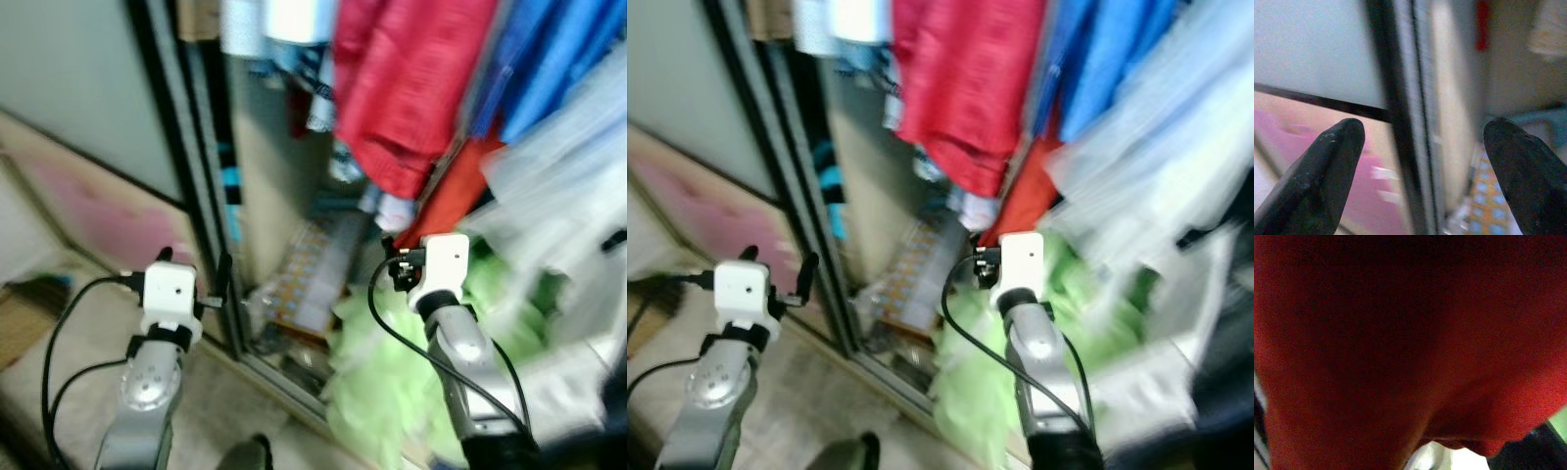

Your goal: Clean up the room

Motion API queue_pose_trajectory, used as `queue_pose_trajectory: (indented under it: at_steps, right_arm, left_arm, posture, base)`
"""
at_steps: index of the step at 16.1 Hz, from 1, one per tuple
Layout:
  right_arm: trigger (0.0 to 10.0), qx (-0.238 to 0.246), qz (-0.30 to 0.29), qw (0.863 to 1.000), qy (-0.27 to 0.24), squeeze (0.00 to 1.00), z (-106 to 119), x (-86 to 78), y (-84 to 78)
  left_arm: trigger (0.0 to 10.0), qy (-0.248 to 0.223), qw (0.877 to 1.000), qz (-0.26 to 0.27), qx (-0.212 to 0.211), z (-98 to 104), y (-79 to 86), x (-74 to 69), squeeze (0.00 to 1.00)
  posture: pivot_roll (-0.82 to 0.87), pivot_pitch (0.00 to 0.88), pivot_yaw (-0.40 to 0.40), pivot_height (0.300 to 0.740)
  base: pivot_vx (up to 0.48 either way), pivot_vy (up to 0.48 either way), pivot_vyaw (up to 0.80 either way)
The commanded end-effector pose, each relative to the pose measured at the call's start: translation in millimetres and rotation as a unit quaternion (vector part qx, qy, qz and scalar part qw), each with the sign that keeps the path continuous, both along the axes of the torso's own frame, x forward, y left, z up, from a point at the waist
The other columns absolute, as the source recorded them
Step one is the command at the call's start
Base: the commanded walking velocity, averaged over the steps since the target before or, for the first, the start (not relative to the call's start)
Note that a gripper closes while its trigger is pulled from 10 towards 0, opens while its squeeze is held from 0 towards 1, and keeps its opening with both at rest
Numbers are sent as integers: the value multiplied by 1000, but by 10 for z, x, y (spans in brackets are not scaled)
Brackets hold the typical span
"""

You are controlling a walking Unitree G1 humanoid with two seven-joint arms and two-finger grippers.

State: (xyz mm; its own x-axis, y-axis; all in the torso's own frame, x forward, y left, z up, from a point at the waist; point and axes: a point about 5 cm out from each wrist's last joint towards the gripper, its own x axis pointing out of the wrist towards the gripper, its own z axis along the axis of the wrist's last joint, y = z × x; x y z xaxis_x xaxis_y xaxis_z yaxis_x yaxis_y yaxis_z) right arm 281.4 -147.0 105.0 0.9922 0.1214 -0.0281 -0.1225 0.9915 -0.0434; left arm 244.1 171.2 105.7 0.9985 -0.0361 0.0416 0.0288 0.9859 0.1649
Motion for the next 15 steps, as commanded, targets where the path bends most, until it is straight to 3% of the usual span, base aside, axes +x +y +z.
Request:
queue_pose_trajectory:
  at_steps: [1,5,10,12,15]
  right_arm:
    - [10000,0,-10,1000,-11,0,60,34,-66]
    - [10000,8,-8,1000,-26,0,164,130,-59]
    - [10000,30,-29,998,-44,0,259,133,-99]
    - [10000,32,-26,998,-41,0,260,146,-75]
    - [10000,18,-7,999,-35,0,267,193,-87]
  left_arm:
    - [10000,-8,1000,16,3,61,93,29,0]
    - [10000,-32,999,26,-14,187,105,111,0]
    - [10000,-22,1000,-4,4,192,92,228,0]
    - [10000,-21,1000,0,8,185,161,247,0]
    - [10000,-25,1000,13,-4,176,133,232,0]
  posture:
    - [-27,0,-40,740]
    - [-24,0,-49,740]
    - [-31,0,-1,740]
    - [-34,0,-26,740]
    - [-26,0,-48,740]
  base:
    - [0,0,800]
    - [0,0,800]
    - [0,0,800]
    - [0,0,800]
    - [0,0,800]
